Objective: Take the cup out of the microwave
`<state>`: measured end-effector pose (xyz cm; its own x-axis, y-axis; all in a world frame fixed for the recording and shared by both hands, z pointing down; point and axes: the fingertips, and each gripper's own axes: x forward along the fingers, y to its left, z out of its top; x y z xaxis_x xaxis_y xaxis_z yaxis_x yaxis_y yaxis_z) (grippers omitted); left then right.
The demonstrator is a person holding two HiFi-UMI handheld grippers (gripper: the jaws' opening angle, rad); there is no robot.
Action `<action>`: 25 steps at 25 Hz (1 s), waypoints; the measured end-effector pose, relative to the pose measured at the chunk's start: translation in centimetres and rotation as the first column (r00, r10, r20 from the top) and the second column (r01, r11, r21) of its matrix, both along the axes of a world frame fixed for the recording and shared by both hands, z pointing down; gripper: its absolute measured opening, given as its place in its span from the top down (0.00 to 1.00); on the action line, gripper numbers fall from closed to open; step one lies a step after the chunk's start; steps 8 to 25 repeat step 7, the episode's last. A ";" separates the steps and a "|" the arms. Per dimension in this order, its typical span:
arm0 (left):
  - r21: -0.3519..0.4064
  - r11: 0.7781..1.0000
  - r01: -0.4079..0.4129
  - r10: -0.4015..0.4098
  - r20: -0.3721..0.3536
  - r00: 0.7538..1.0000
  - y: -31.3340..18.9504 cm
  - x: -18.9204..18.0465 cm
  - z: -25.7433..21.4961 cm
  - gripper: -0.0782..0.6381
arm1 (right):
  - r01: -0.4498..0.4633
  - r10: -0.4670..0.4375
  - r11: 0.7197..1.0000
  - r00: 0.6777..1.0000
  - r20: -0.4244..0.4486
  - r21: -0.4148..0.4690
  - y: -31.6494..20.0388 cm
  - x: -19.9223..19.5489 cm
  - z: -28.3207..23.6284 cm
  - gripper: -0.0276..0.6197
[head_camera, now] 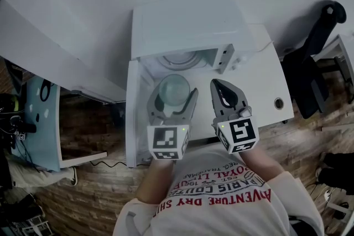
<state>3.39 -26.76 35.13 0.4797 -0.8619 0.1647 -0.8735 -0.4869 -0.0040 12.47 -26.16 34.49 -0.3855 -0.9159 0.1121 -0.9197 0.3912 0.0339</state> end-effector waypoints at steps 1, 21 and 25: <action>-0.002 1.000 0.000 0.000 0.000 1.000 -0.1 0.0 0.1 0.38 | 0.001 -0.001 1.000 1.000 0.000 -0.001 -0.1 0.0 0.1 0.94; -0.010 1.000 -0.001 0.001 0.002 1.000 -0.4 -0.2 0.5 0.38 | 0.001 -0.001 1.000 1.000 -0.002 -0.008 -0.5 -0.1 0.4 0.94; -0.010 1.000 -0.001 0.001 0.002 1.000 -0.4 -0.2 0.5 0.38 | 0.001 -0.001 1.000 1.000 -0.002 -0.008 -0.5 -0.1 0.4 0.94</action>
